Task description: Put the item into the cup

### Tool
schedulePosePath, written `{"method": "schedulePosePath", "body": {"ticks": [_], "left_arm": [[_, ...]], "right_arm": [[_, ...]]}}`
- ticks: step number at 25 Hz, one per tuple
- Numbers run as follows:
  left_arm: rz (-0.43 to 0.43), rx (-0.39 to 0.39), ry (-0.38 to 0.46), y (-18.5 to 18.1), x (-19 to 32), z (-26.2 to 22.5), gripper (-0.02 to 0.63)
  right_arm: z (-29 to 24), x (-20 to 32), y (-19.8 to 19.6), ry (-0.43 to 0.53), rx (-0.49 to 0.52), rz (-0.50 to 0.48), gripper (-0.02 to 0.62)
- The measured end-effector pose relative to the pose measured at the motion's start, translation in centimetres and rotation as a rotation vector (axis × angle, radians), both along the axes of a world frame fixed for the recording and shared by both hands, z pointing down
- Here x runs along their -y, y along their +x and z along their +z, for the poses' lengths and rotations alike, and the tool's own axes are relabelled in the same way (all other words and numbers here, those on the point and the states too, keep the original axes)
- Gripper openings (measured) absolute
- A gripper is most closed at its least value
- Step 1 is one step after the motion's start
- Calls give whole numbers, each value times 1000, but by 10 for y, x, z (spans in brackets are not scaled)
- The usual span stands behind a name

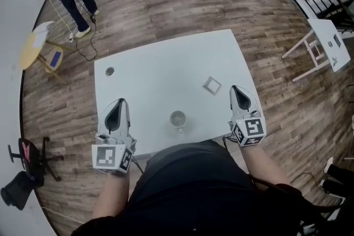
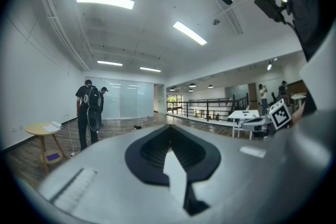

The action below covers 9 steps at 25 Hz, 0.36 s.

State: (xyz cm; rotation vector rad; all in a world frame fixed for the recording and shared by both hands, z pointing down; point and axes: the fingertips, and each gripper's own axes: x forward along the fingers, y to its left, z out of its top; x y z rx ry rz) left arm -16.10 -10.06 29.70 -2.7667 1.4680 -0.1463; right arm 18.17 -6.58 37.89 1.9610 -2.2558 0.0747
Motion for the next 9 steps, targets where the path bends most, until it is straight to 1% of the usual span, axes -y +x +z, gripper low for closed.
{"method": "schedulePosePath", "body": {"ticks": [2,5,9], "left_arm": [[-5,8,18,-3,0,-4,-2],[-5,47,56,-6,-3,-10,-2],[-28,58,55,-24,-6,-11,-2]], "right_arm": [[0,2,-2,0,5,0,1],[0,6,-6,2,5,-4,0],[7,17,-23,-12,31,-22,0]]}}
